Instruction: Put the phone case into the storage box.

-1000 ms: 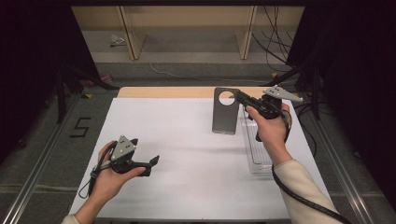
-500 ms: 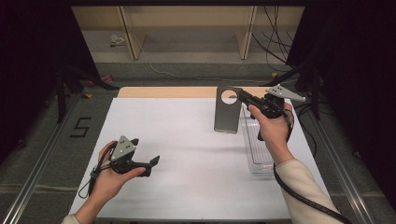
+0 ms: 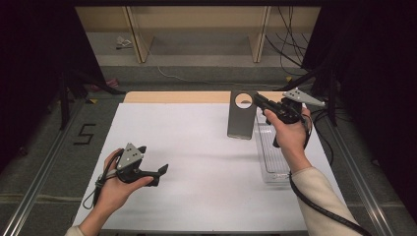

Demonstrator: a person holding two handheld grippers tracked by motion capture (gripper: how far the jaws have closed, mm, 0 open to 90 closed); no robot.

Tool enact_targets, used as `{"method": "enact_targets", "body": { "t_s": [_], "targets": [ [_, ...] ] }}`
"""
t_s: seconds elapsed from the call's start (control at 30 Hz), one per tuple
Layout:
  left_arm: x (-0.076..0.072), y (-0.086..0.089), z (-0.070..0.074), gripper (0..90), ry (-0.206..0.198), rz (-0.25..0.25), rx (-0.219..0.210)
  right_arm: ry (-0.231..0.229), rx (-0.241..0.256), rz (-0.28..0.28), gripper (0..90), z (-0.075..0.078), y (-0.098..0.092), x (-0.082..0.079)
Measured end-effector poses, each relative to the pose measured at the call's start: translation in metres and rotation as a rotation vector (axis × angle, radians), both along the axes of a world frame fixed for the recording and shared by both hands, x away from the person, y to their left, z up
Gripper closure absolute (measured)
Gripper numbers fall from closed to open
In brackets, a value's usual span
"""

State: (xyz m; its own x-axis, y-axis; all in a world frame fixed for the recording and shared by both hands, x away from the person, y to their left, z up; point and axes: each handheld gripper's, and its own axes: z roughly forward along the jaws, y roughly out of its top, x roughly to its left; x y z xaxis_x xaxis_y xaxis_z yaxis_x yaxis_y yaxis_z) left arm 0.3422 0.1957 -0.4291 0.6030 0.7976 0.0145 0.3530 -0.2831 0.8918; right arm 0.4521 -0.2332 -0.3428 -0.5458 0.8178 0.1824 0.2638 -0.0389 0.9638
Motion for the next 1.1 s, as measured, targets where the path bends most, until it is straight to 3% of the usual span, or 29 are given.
{"method": "enact_targets", "body": {
  "t_s": [1.1],
  "targets": [
    [0.000,0.000,0.000,3.1,-0.001,0.001,0.002,-0.021,0.003,-0.050,83.5,0.006,-0.016,0.001]
  ]
}}
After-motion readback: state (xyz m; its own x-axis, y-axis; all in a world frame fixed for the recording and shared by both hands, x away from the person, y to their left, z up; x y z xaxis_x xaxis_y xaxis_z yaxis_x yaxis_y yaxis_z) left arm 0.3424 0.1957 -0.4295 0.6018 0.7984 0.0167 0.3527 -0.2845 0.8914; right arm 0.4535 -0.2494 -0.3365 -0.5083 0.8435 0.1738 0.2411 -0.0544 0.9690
